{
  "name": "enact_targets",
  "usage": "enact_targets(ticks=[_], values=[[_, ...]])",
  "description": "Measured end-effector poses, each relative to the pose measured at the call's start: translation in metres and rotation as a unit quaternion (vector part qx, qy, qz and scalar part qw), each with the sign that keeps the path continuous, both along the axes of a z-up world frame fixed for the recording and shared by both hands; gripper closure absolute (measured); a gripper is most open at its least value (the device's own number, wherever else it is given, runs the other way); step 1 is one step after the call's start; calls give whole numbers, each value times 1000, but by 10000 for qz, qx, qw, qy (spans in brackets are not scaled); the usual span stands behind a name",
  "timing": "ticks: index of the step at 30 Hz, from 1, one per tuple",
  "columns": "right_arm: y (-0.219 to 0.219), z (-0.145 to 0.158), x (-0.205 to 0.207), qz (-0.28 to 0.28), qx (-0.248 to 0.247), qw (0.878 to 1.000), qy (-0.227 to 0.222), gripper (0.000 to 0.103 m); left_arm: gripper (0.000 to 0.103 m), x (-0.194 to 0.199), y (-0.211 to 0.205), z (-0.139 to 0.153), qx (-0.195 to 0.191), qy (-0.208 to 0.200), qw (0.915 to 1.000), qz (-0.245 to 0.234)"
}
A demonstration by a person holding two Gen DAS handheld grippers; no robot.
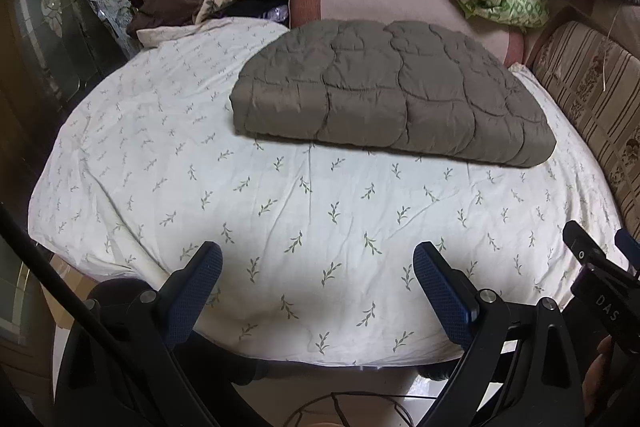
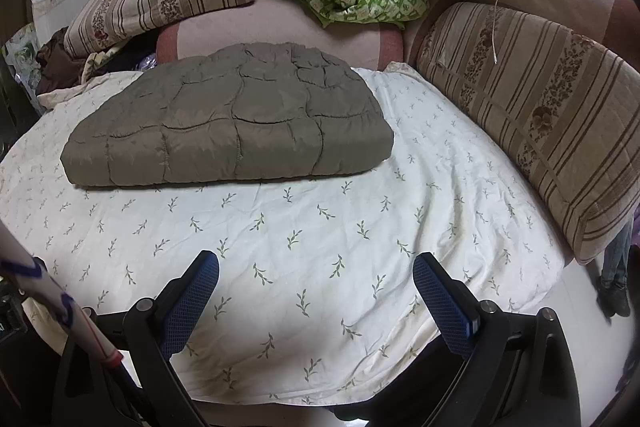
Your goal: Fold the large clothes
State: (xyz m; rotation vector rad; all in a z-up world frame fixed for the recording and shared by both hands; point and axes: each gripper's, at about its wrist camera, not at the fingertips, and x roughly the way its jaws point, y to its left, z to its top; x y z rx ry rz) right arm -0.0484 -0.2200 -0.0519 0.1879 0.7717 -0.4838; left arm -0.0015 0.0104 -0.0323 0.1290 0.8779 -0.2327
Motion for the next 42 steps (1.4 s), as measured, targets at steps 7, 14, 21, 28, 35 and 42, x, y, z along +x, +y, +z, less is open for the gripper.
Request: enact_targets(ticks=[7, 14, 21, 28, 35, 42], values=[[6, 7, -12, 42, -37, 9998, -206, 3, 7, -11, 3, 11, -65, -236, 9997, 13], [10, 15, -18, 74, -153, 9991, -387, 3, 7, -15, 4, 13, -82, -295, 9995, -5], [13, 11, -15, 145, -161, 9992, -325, 3, 7, -10, 6, 6, -127, -77, 9999, 0], [14, 3, -9, 185, -139, 9995, -214, 3, 7, 0, 4, -6, -106, 107, 9999, -1], [14, -5, 12, 338, -201, 9992, 39, 3, 7, 21, 2, -14, -47, 282, 9996, -36], [8, 0, 34, 386, -255, 9989, -1, 3, 7, 42, 0, -19, -42, 359, 9993, -19]])
